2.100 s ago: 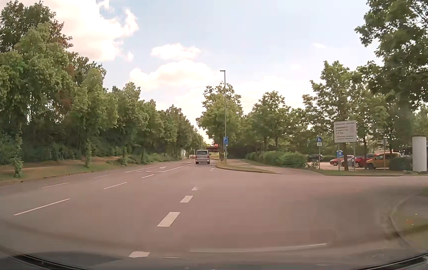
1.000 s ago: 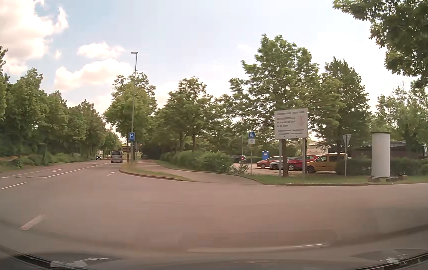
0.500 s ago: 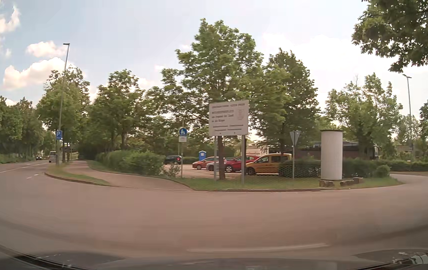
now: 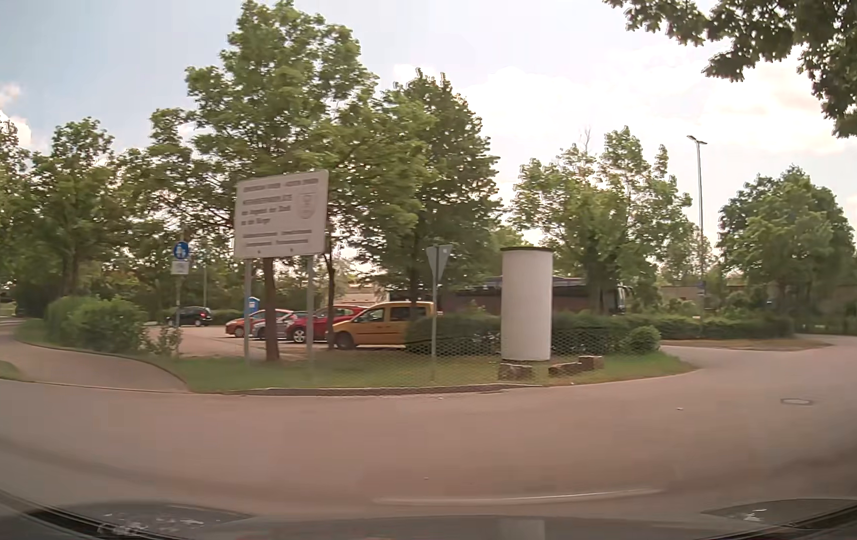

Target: Follow the waypoints while adhering to traffic rules and regulations

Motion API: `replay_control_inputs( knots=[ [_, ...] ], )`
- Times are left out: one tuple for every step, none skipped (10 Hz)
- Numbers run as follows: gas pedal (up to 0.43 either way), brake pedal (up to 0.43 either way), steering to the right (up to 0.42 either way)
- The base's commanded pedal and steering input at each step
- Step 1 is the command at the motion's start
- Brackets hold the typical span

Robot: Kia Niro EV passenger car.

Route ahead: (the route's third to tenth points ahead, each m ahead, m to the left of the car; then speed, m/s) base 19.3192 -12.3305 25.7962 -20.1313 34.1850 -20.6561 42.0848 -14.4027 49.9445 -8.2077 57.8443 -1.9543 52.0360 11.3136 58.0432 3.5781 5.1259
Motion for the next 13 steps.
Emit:
replay_control_inputs(
  knots=[
    [0.13,0.012,0.411],
    [0.138,0.012,0.399],
    [0.15,0.012,0.388],
    [0.15,0.012,0.379],
    [0.15,0.012,0.376],
    [0.15,0.012,0.376],
    [0.15,0.012,0.374],
    [0.15,0.012,0.368],
    [0.15,0.018,0.357],
    [0.15,0.012,0.349],
    [0.15,0.012,0.335],
    [0.15,0.012,0.317],
    [0.15,0.012,0.301]
  ],
)
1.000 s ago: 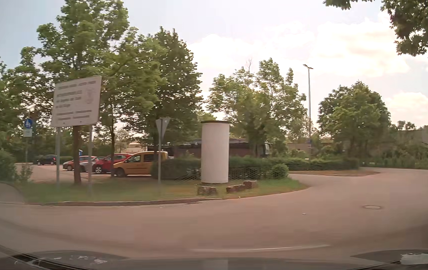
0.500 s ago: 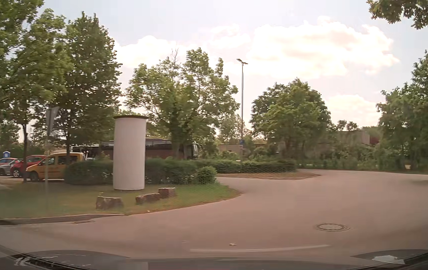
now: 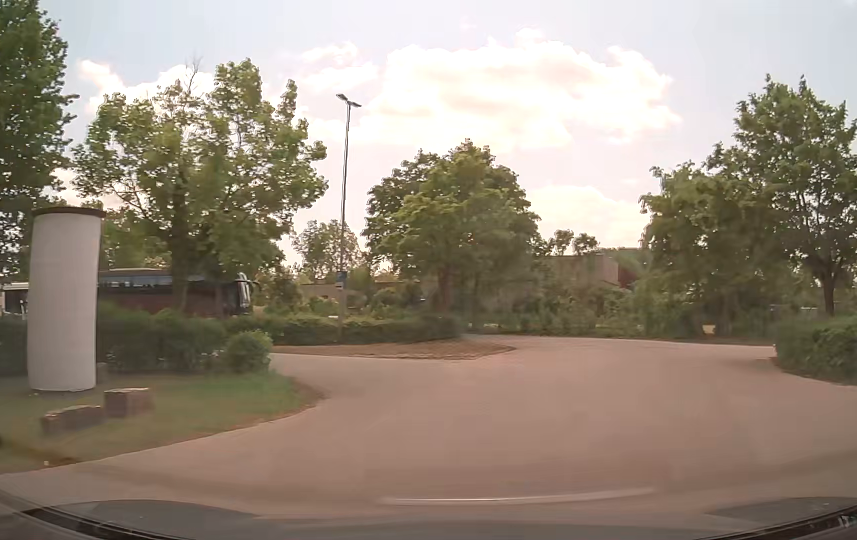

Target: Follow the waypoints while adhering to traffic rules and regulations

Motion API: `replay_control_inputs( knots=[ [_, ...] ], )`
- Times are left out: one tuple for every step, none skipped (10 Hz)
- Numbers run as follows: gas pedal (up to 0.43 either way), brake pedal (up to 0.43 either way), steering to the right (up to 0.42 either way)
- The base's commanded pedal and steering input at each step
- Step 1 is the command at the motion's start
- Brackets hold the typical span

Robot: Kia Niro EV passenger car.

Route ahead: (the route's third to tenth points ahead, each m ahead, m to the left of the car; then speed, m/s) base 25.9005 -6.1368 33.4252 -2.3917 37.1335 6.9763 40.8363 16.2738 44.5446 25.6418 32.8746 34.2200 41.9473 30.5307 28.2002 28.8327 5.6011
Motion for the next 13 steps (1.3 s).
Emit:
replay_control_inputs(
  knots=[
    [0.15,0.012,0.28],
    [0.138,0.012,0.259],
    [0.138,0.012,0.244],
    [0.138,0.012,0.219],
    [0.138,0.012,0.193],
    [0.138,0.012,0.169],
    [0.138,0.012,0.148],
    [0.138,0.012,0.13],
    [0.138,0.012,0.121],
    [0.138,0.012,0.111],
    [0.138,0.012,0.099],
    [0.138,0.012,0.09],
    [0.138,0.012,0.077]
  ],
)
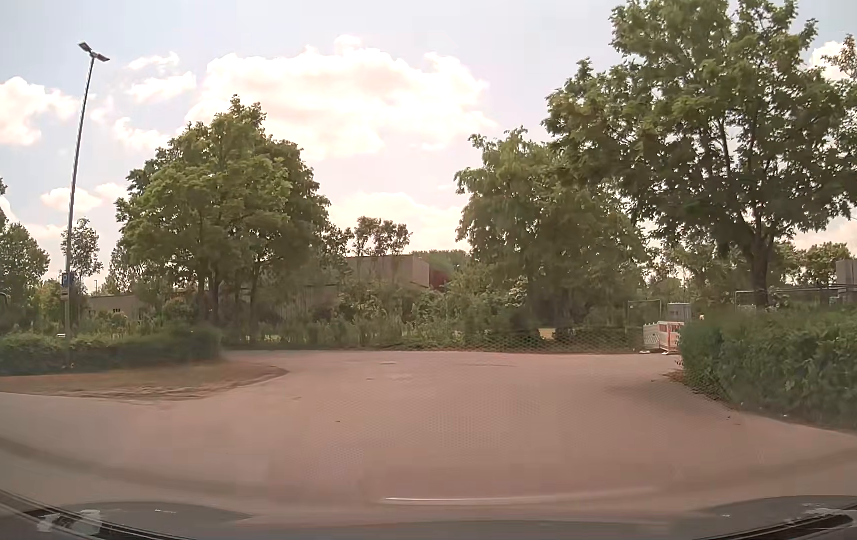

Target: Follow the waypoints while adhering to traffic rules and regulations

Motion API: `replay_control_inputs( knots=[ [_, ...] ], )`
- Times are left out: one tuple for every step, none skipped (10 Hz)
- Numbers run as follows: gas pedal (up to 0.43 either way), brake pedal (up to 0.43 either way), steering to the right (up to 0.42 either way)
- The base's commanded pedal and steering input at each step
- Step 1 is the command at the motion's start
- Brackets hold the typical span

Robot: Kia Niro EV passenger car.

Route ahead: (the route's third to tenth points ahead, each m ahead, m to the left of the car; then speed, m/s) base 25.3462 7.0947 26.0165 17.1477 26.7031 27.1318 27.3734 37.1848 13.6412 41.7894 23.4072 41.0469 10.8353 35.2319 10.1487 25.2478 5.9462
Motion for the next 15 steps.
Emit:
replay_control_inputs(
  knots=[
    [0.138,0.006,0.06],
    [0.138,0.012,0.041],
    [0.138,0.012,0.026],
    [0.138,0.012,0.003],
    [0.138,0.012,-0.019],
    [0.138,0.012,-0.035],
    [0.138,0.012,-0.041],
    [0.138,0.006,-0.048],
    [0.138,0.012,-0.059],
    [0.098,0.012,-0.071],
    [0.087,0.012,-0.078],
    [0.079,0.012,-0.083],
    [0.067,0.012,-0.084],
    [0.059,0.012,-0.088],
    [0.059,0.012,-0.095]
  ],
)
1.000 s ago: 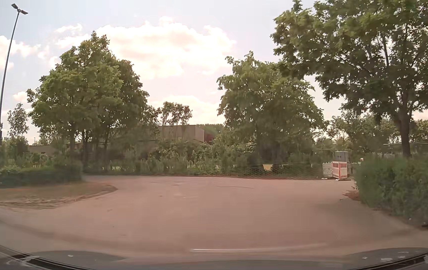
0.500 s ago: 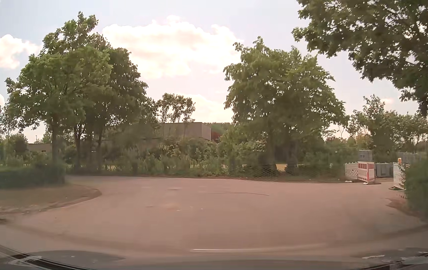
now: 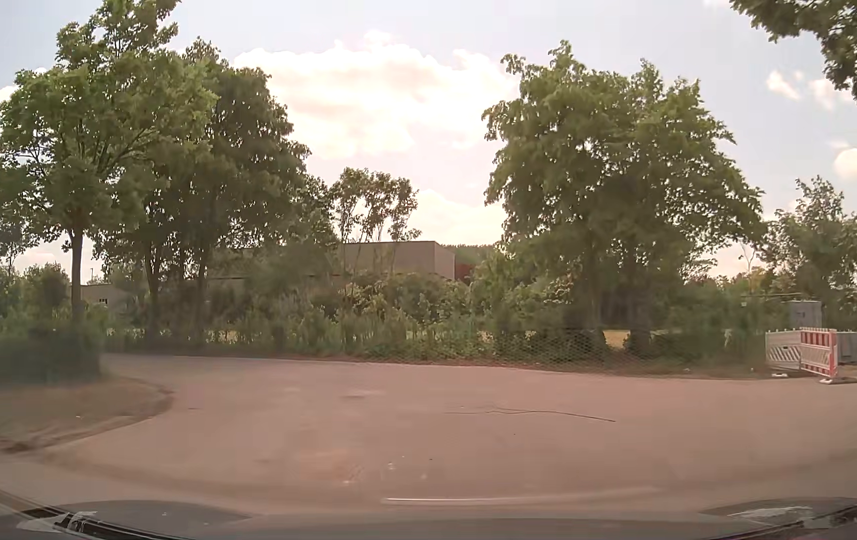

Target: Follow the waypoints while adhering to traffic rules and regulations

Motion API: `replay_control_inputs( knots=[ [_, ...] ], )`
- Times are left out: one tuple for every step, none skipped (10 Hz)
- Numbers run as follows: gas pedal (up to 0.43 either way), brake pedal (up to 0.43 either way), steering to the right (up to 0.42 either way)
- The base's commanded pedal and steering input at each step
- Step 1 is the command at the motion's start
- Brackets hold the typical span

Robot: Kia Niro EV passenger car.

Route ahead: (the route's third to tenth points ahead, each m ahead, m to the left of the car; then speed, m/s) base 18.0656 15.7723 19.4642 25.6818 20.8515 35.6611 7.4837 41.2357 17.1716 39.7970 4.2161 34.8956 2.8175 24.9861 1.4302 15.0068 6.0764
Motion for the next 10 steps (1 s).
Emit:
replay_control_inputs(
  knots=[
    [0.059,0.012,-0.107],
    [0.059,0.012,-0.119],
    [0.059,0.012,-0.127],
    [0.067,0.012,-0.137],
    [0.067,0.012,-0.151],
    [0.067,0.012,-0.169],
    [0.067,0.012,-0.188],
    [0.067,0.012,-0.208],
    [0.079,0.012,-0.226],
    [0.079,0.012,-0.237]
  ],
)
